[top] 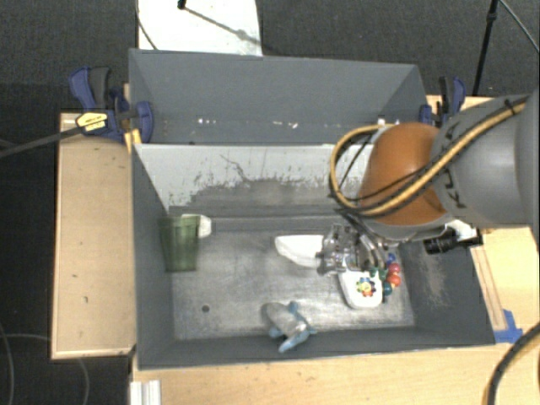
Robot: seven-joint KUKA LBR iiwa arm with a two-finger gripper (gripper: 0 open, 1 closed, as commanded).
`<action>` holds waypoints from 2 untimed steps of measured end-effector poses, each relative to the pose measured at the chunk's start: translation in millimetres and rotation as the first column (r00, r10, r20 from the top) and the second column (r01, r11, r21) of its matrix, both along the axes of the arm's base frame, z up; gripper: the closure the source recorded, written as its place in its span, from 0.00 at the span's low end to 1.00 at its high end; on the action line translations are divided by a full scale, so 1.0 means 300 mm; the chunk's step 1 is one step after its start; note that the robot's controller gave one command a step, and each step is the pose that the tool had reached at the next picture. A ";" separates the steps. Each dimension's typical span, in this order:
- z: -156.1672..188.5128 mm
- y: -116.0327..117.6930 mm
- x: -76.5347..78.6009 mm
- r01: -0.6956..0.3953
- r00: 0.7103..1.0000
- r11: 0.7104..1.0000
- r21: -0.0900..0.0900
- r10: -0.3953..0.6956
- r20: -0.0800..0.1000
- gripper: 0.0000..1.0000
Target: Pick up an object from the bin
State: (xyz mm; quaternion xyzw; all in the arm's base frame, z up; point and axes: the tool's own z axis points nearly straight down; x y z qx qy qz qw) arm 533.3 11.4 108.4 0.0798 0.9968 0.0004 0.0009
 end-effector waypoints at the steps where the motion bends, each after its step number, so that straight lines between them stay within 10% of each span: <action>1: 0.011 -0.105 -0.019 -0.014 1.000 1.000 0.001 0.014 0.002 1.00; 2: 0.032 -0.038 0.006 -0.008 1.000 1.000 -0.003 0.008 0.001 1.00</action>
Offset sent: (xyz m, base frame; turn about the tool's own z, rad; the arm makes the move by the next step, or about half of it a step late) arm 0.0085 0.0271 0.0154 -0.0189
